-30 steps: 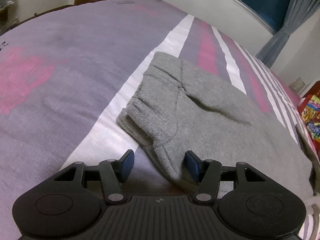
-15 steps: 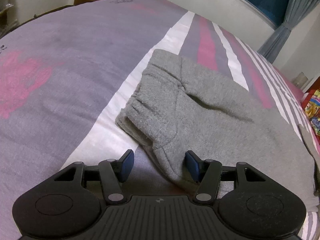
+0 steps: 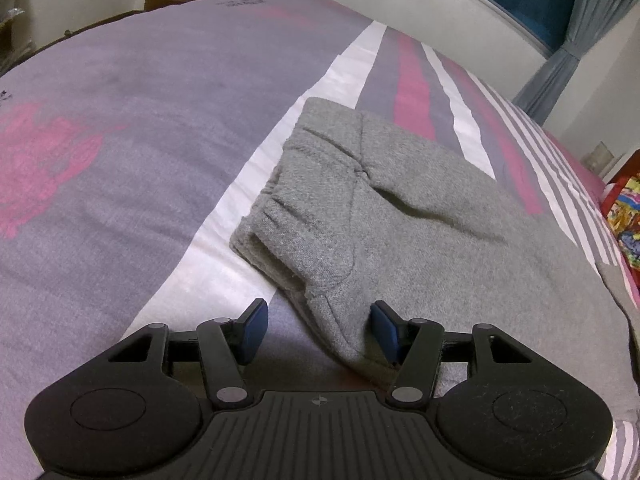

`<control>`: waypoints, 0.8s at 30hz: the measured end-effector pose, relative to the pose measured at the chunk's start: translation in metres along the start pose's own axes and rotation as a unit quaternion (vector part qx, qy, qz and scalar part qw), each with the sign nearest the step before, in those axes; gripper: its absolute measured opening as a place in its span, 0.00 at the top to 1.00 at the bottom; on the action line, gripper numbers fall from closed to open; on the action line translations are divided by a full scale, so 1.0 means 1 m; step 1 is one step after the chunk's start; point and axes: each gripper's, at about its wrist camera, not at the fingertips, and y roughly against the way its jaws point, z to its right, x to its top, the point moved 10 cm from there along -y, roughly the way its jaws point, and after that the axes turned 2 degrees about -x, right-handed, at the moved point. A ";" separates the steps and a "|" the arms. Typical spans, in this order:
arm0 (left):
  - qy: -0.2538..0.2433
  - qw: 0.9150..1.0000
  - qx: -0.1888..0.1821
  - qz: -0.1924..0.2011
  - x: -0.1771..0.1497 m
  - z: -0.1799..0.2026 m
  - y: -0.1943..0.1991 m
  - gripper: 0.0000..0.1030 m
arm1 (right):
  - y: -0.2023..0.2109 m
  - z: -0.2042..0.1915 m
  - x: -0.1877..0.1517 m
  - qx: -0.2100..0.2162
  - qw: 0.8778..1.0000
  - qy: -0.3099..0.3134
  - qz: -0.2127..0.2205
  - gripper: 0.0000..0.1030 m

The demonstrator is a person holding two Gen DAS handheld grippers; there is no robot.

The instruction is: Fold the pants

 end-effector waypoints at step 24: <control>-0.005 1.000 -0.004 0.007 -0.001 -0.001 0.000 0.43 | -0.005 0.022 0.014 -0.052 0.993 0.105 -0.006 0.91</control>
